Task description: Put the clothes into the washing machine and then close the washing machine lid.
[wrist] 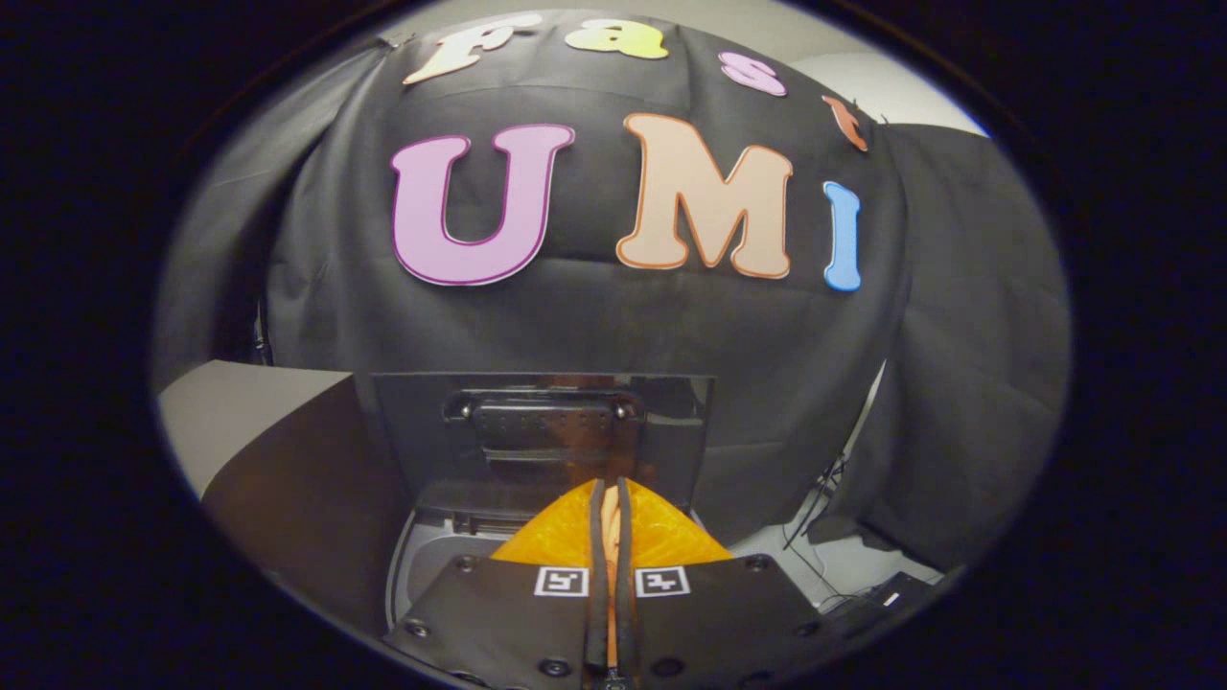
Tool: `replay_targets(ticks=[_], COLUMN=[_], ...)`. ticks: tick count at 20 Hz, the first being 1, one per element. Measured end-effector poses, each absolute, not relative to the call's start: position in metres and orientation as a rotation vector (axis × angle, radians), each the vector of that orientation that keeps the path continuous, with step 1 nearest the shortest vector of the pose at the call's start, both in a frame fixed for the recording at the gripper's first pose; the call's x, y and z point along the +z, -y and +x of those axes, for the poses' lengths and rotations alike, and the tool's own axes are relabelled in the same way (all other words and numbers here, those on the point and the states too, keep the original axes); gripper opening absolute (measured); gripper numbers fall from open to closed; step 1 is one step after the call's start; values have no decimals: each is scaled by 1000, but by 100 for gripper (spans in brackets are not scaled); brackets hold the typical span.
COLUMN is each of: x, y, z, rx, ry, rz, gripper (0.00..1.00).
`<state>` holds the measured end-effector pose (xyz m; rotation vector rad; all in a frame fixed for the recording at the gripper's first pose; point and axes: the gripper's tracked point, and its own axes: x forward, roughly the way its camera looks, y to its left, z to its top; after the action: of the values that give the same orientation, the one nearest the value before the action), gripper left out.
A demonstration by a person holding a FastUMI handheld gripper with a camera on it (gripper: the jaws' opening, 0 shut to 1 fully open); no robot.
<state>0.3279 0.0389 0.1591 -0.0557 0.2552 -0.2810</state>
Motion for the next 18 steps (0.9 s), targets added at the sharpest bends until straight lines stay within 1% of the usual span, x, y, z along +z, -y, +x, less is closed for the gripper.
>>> replay_targets(ticks=[2, 4, 9, 16, 17, 18], x=[147, 152, 175, 174, 173, 175], y=[-41, -44, -53, -69, -72, -74], z=[328, 329, 331, 334, 335, 337], rx=[-260, -244, -226, -185, -175, -170], ry=[-285, -264, -209, -205, -201, -200], rz=[-46, -24, -36, -21, -18, -16], gripper=[7, 9, 9, 9, 10, 20])
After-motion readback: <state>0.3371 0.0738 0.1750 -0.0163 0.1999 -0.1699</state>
